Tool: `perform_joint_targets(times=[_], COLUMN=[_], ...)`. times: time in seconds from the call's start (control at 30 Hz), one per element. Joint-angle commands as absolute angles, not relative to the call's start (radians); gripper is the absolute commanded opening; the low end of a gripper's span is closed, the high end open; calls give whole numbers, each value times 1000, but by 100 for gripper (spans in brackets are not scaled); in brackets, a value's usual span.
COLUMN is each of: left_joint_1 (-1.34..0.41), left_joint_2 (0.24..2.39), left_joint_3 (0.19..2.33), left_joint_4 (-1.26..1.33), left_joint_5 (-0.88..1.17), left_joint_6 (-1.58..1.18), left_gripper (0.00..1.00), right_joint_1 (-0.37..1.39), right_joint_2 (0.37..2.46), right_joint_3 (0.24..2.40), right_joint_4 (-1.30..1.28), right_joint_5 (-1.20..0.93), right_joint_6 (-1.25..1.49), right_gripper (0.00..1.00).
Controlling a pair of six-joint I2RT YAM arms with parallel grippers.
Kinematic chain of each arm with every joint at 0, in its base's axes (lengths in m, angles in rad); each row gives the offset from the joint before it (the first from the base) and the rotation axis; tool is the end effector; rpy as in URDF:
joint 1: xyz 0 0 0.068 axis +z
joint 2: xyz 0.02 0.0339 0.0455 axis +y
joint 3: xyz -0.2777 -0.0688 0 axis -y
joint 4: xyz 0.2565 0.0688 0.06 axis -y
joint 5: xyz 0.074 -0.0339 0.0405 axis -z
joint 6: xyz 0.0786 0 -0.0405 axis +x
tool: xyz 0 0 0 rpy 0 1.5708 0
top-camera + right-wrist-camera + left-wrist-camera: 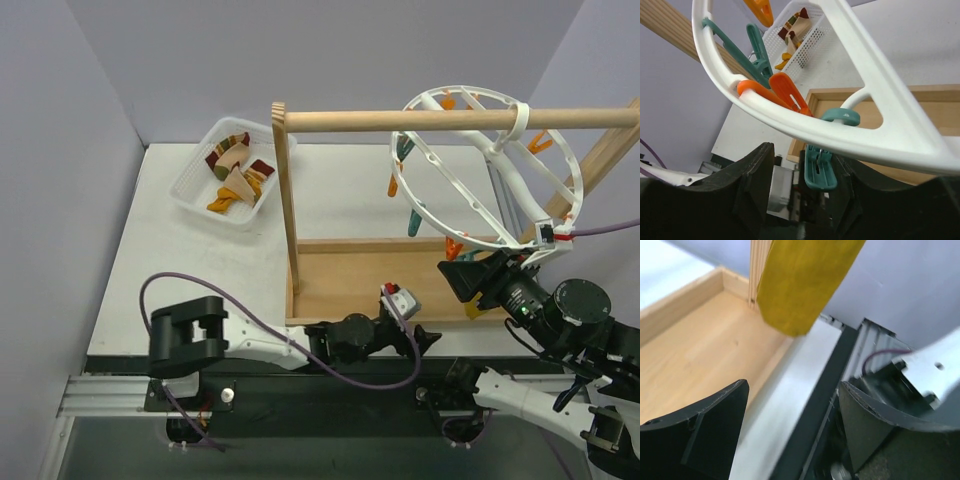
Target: Remove the socks clipped to the hanger
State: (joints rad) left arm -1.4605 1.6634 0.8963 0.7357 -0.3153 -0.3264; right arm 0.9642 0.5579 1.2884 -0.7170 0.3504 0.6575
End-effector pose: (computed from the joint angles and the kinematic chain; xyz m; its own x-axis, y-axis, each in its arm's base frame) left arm 0.0705 -0.4154 0.2505 -0.2953 -0.1028 -0.9499 0.8616 0.4009 -0.3113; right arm 0.0696 0.0530 0.4783 -0.3459 0.5083 -0.7886 -0.4606 0.6402 0.6148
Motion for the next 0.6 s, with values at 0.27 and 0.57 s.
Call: perform_joint_targets(times=[0.27, 0.57], left_joint_1=[-1462, -1470], left_joint_2=[2091, 2226], left_joint_3=[1287, 1420], left_joint_4=[1086, 1135], left_joint_5=[-402, -359], left_joint_6=[-48, -83], left_gripper=[93, 97], right_joint_1=[974, 974], right_joint_2=[577, 592], right_joint_3=[1328, 1331], right_joint_4=[-696, -695], right_joint_5=[347, 342], right_joint_6=[676, 675], right_gripper=[45, 45])
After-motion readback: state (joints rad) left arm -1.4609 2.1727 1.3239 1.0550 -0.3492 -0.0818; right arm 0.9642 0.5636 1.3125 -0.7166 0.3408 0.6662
